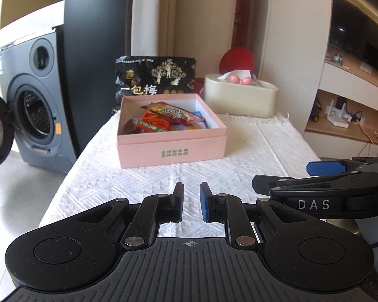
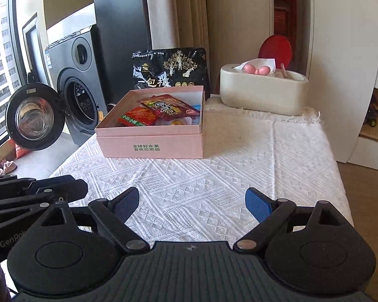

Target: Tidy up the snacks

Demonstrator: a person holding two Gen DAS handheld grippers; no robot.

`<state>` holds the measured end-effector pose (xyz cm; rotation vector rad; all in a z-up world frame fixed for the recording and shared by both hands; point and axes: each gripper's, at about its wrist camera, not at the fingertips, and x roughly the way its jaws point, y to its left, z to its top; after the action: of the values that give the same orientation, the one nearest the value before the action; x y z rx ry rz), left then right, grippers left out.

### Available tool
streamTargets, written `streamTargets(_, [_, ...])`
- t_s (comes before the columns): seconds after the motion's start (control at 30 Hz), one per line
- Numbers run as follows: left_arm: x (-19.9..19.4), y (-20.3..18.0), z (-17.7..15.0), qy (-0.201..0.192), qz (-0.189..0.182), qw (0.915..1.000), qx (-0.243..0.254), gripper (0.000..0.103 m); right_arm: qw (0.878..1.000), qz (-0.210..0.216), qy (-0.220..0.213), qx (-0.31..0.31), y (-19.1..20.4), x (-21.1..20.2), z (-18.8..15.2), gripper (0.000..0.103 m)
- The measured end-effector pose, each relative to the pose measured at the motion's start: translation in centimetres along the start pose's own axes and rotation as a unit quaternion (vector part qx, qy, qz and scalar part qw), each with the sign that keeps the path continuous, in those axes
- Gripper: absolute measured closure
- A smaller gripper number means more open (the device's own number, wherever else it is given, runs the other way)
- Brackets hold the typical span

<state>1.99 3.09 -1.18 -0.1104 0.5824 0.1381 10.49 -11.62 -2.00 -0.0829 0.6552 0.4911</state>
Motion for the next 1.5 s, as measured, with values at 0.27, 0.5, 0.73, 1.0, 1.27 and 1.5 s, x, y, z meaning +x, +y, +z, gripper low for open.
streamTargets(0.27, [-0.07,0.13,0.14,0.000,0.000,1.0000,-0.006,0.085,1.000,0.003,0.001,-0.004,0.19,-0.01,-0.03,0.011])
streamTargets(0.5, [-0.08,0.06,0.12,0.000,-0.005,1.0000,-0.005,0.085,1.000,0.004,0.003,-0.003,0.22,-0.05,-0.12,0.011])
streamTargets(0.73, [0.03,0.11,0.10,0.004,-0.006,1.0000,-0.006,0.085,1.000,0.005,0.005,-0.004,0.34,-0.10,-0.21,0.011])
streamTargets(1.0, [0.06,0.10,0.00,0.006,-0.008,0.9999,-0.008,0.085,1.000,0.005,0.006,-0.003,0.29,-0.02,-0.31,0.011])
streamTargets(1.27, [0.06,0.11,0.01,0.006,-0.008,0.9999,-0.008,0.085,1.000,0.004,0.007,-0.002,0.33,-0.03,-0.31,0.011])
streamTargets(1.5, [0.06,0.07,-0.05,0.006,-0.010,0.9999,-0.008,0.085,1.000,0.004,0.006,-0.003,0.26,-0.04,-0.39,0.011])
